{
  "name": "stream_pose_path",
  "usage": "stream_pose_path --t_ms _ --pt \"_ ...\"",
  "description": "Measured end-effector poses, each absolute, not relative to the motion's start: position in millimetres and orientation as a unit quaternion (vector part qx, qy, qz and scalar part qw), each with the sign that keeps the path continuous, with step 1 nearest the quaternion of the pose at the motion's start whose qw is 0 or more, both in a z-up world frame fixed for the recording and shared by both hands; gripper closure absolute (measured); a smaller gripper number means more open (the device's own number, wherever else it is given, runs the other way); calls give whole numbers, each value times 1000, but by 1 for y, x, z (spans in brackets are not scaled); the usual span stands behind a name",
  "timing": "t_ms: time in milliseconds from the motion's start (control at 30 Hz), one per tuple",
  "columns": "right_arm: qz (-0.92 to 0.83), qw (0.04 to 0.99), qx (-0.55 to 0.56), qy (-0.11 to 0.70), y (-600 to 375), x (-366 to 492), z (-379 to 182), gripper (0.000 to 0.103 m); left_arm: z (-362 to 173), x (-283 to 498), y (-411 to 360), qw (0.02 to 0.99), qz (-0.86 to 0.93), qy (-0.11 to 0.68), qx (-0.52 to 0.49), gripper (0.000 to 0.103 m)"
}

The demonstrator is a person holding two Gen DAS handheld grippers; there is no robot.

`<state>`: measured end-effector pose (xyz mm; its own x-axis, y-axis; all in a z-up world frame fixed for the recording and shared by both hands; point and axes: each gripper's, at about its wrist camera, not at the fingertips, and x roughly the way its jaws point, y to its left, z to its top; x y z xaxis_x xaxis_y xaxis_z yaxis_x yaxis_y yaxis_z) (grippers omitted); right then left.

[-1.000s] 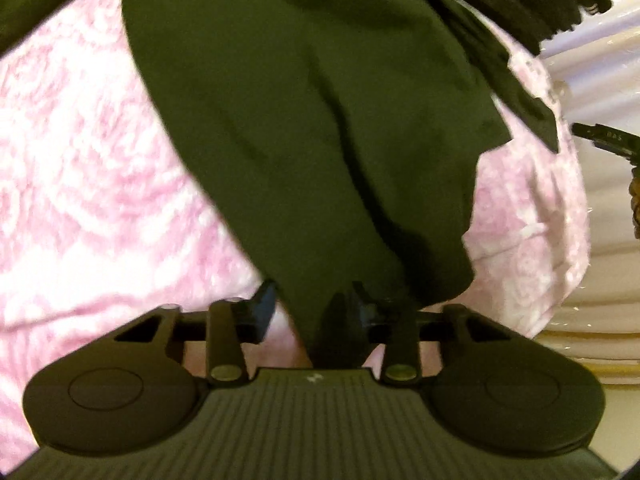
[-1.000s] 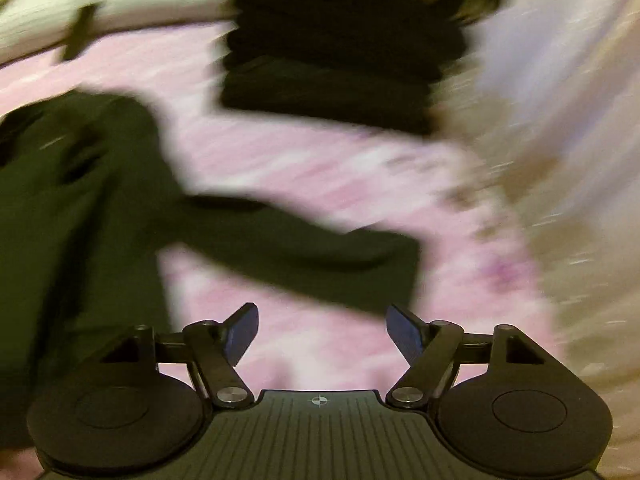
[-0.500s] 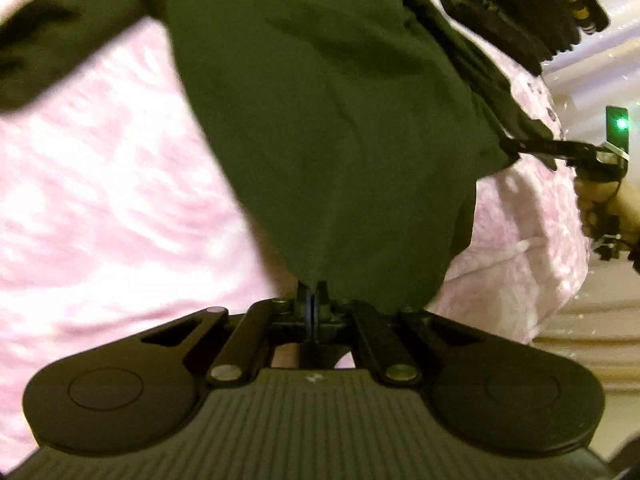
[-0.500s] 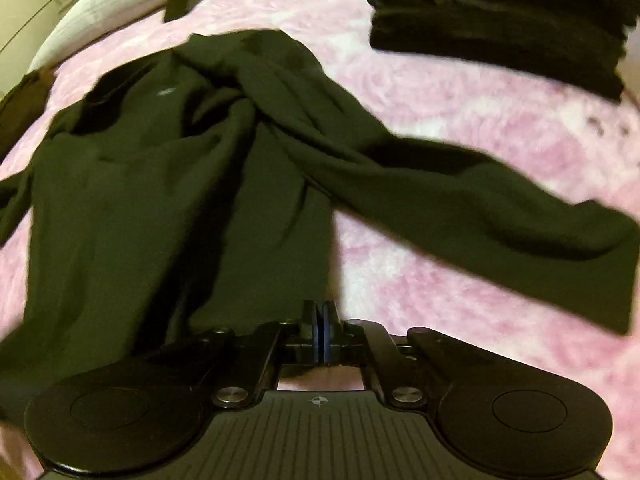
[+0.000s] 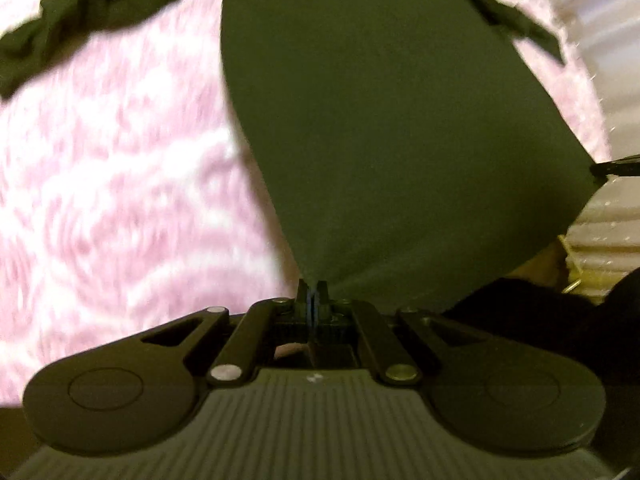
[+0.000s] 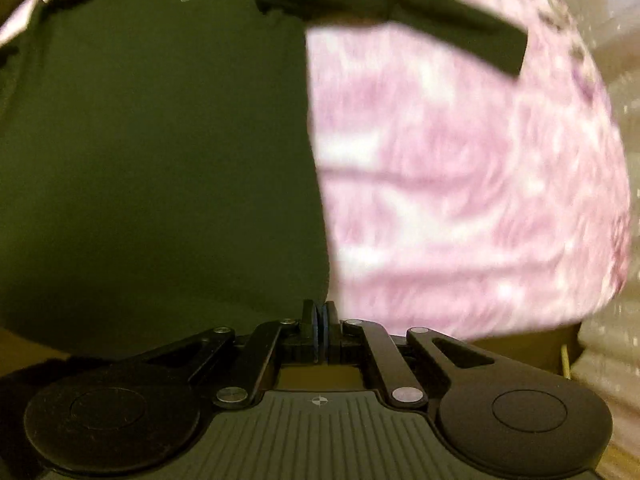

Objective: Fold clothes

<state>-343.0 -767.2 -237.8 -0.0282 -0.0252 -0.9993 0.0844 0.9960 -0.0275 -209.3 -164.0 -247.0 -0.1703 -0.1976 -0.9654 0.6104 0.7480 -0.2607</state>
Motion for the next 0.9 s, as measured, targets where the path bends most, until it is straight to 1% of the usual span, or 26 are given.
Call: stream_pose_path --t_ms 133,200,233,267,300,333,467,533,600,633,667,700,733,767,800,900 --pt "-56 697 -11 715 -750 -329 -248 102 -263 -216 -162 609 -313 710 163 103" --pt "-58 710 -17 702 -749 -317 -243 101 -261 -212 -159 611 -309 708 175 100" --pt "-56 719 -17 693 -749 -307 -238 86 -258 -207 -155 613 -310 704 183 97" --pt "-52 728 -19 683 -749 -295 -233 47 -254 -200 -152 620 -306 698 187 95" --pt "-44 740 -23 671 -745 -281 -230 33 -250 -192 -151 629 -301 690 191 95" --pt "-35 751 -27 659 -742 -266 -227 29 -245 -182 -152 642 -297 679 197 95" --pt "20 788 -37 614 -726 -200 -223 29 -233 -134 -181 698 -309 613 204 94" --pt "48 799 -47 598 -717 -164 -228 29 -234 -107 -217 714 -339 574 213 91" --pt "69 807 -68 583 -713 -131 -241 29 -235 -88 -259 729 -370 521 244 89" --pt "79 810 -79 576 -711 -115 -247 29 -236 -77 -284 736 -389 487 266 85" --pt "89 813 -90 568 -709 -98 -253 29 -239 -67 -303 741 -400 458 283 76" --pt "99 816 -101 560 -707 -82 -260 29 -240 -57 -323 745 -410 432 301 69" --pt "109 819 -111 552 -705 -65 -266 29 -242 -46 -343 748 -418 405 319 61" --pt "119 822 -122 544 -703 -49 -272 29 -246 -33 -362 747 -427 384 336 58" --pt "129 824 -133 536 -701 -32 -278 29 -250 -20 -381 745 -435 363 351 58" --pt "159 829 -165 510 -696 17 -297 29 -276 20 -410 732 -443 358 373 58"
